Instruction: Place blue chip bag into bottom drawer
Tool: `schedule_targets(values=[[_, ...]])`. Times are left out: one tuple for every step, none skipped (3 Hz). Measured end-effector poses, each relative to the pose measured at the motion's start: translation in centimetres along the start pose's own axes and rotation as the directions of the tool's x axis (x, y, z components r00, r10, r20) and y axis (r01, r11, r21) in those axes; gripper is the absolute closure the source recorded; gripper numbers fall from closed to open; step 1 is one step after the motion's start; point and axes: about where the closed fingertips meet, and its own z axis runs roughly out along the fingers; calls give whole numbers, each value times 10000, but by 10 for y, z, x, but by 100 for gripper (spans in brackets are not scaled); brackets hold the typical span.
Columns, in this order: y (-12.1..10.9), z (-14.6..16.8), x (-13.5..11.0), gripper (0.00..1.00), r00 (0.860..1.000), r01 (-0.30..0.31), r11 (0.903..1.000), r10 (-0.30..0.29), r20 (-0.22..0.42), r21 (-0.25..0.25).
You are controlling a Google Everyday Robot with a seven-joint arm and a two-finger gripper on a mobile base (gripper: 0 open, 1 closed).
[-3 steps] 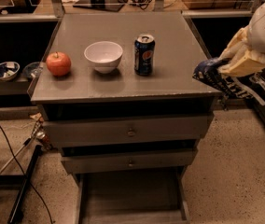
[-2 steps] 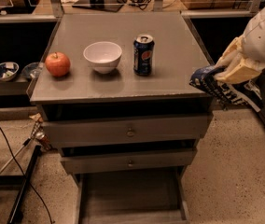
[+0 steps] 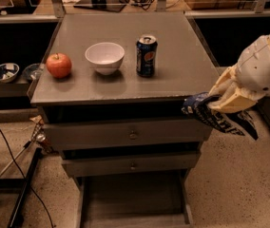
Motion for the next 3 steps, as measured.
schedule_targets(values=[[-1,0,0,100,10000,45,10000,-45,-28,-13],[27,38,2,100,9993,-208,9965,231,280,-809],[53,78,6,100,9967,-541,9866,627,520,-1537]])
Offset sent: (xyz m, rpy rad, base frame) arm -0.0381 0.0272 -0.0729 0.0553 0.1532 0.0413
